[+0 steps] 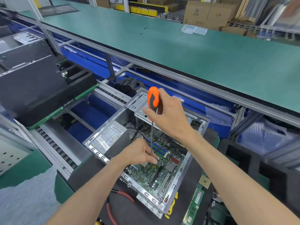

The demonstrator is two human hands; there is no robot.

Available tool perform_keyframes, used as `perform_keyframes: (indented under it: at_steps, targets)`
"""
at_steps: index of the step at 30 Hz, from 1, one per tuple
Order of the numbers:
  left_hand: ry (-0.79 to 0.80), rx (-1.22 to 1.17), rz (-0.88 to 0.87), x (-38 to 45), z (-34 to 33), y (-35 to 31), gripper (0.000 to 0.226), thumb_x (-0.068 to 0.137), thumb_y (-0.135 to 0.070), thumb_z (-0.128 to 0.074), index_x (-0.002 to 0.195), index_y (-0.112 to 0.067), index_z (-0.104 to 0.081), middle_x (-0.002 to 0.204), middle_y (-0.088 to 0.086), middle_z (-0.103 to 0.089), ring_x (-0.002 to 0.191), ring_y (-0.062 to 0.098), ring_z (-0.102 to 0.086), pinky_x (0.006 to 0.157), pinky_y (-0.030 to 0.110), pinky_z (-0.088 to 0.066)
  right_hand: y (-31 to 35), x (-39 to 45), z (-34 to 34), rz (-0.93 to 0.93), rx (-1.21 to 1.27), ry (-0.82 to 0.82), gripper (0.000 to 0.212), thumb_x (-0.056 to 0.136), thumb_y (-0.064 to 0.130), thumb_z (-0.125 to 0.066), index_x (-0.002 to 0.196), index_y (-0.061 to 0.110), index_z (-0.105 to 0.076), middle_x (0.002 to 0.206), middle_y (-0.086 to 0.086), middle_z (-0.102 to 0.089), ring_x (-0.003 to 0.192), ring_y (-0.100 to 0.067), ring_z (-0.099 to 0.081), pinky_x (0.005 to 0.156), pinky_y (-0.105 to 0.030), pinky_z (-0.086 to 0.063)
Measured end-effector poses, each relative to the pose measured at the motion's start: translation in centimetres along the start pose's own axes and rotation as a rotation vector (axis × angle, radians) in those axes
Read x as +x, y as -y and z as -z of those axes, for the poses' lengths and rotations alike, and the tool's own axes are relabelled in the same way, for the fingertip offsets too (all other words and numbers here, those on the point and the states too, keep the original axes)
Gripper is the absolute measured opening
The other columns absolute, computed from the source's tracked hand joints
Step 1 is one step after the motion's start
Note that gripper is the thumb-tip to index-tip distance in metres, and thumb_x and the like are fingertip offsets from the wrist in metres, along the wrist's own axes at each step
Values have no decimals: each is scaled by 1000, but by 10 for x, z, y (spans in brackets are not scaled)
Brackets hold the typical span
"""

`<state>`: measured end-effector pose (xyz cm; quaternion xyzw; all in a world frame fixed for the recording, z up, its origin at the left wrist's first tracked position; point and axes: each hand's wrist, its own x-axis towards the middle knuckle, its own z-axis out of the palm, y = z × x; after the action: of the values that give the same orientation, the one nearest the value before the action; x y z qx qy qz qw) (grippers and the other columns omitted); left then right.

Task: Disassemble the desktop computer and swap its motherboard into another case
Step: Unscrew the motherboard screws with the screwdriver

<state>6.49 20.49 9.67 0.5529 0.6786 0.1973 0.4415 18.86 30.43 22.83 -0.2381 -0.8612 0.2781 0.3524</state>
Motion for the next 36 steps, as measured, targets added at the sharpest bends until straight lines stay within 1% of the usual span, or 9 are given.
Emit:
perform_keyframes:
  at_steps: [3,6,8,10,12,17,22,28,36]
  targets:
    - [76,84,25,1,-2,-1,7,74,-31,-87,74,-26,-81,83,-17,-76,77,3,-69,70,26,-54,-3,0,3,-6,72,41,39,88,32,-69,115,30,-41,65,-7,-47,54,-20,-46,52,-32,-40]
    - [163,153,-8,0,-3,1,25,74,-30,-87,56,-41,-74,85,-17,-76,82,2,-70,69,14,-50,-6,-3,4,9,51,65,41,91,27,-66,121,32,-38,65,-12,-45,55,-21,-45,55,-40,-42]
    - [225,177,-3,-1,-5,1,7,74,-27,-86,69,-28,-81,77,-26,-73,71,-6,-67,63,9,-45,-9,-8,3,21,51,91,35,94,27,-63,119,32,-38,63,-12,-43,53,-20,-44,54,-41,-41]
    - [261,221,-23,0,-7,2,15,72,-27,-86,84,-18,-82,66,-30,-68,57,-9,-60,55,6,-40,-11,-12,0,24,63,113,32,95,28,-62,118,31,-39,63,-11,-42,53,-20,-42,53,-38,-39]
    - [286,260,-28,0,-8,1,21,69,-31,-87,88,-21,-82,70,-29,-70,61,-7,-63,58,8,-43,-12,-15,-3,22,72,136,32,95,27,-61,117,29,-39,62,-12,-42,54,-20,-42,54,-38,-37]
    - [329,256,-41,2,-9,3,18,69,-30,-88,84,-25,-82,74,-26,-71,68,-9,-64,58,3,-41,-11,-16,-8,28,69,157,33,94,23,-64,116,27,-39,57,2,-39,54,-17,-45,51,-24,-34]
    - [362,236,-48,1,-10,2,16,68,-27,-90,81,-21,-82,72,-16,-74,66,-2,-65,60,6,-41,-8,-18,-11,14,90,175,34,94,24,-64,115,28,-39,59,-3,-44,55,-18,-48,51,-29,-38]
    - [443,229,-11,4,-13,4,14,69,-15,-89,80,-13,-80,70,-8,-74,59,-3,-62,59,7,-43,-11,-22,-17,0,103,208,34,93,26,-66,114,29,-39,59,9,-45,53,-16,-46,51,-20,-33]
    - [521,282,62,9,-17,9,13,72,-12,-86,81,-10,-78,76,-13,-75,63,-8,-62,62,5,-44,-10,-24,-21,-1,125,235,35,93,27,-66,114,29,-38,59,-7,-47,54,-20,-45,51,-29,-38]
